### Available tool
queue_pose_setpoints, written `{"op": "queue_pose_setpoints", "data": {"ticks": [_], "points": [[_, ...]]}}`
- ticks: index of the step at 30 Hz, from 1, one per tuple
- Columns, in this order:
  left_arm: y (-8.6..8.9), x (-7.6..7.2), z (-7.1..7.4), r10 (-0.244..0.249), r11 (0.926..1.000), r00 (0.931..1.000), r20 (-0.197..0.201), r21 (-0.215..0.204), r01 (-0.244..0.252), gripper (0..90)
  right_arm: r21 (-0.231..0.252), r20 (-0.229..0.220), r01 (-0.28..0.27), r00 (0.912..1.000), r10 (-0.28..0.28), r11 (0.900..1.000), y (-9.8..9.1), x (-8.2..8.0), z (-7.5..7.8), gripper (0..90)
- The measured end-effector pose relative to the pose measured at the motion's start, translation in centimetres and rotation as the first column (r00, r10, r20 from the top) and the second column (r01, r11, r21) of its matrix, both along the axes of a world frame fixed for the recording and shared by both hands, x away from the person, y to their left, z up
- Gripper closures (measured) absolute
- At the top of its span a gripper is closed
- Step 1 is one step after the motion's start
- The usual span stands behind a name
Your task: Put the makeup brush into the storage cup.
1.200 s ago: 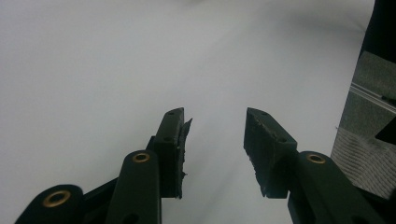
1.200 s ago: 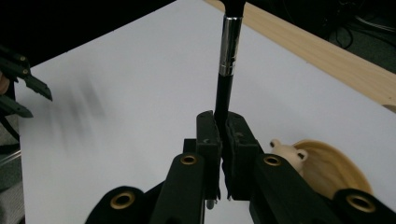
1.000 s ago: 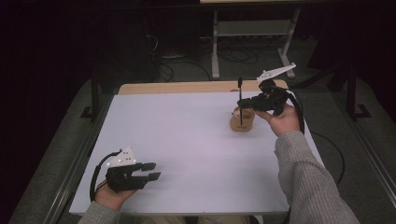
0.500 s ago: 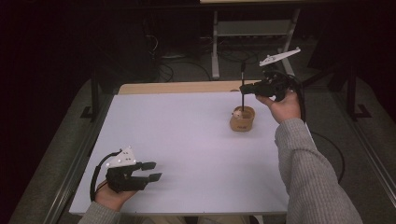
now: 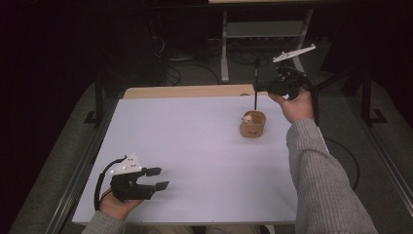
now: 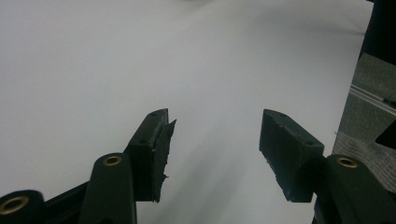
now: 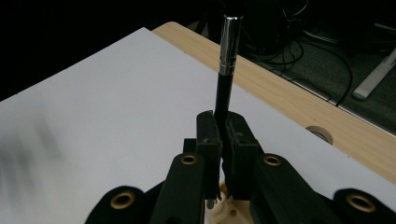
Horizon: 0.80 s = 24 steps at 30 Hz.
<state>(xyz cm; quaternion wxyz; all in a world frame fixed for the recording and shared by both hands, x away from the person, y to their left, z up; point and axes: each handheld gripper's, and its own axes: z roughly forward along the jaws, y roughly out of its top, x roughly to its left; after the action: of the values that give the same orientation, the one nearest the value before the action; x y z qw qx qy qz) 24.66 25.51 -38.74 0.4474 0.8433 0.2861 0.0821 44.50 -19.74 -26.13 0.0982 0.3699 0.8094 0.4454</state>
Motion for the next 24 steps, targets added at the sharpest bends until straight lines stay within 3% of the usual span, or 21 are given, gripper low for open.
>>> {"op": "queue_pose_setpoints", "data": {"ticks": [8,15,24], "points": [[-0.1,0.0,-0.1,0.009,1.0000,0.9999,-0.007,0.004,-0.009,39.9,-0.016,-0.008,0.027,0.9996,-0.027,0.9995,0.0,0.5,-0.7,84.9],[-0.1,0.1,-0.2,0.012,0.9999,0.9999,-0.009,0.003,-0.012,38.5,-0.007,-0.022,0.073,0.9971,-0.073,0.9973,-0.7,0.9,-1.8,84.9],[-0.2,0.1,-0.2,0.002,1.0000,1.0000,-0.003,0.006,-0.002,38.4,0.006,-0.016,0.094,0.9954,-0.094,0.9955,-0.9,1.1,-2.6,84.9]]}}
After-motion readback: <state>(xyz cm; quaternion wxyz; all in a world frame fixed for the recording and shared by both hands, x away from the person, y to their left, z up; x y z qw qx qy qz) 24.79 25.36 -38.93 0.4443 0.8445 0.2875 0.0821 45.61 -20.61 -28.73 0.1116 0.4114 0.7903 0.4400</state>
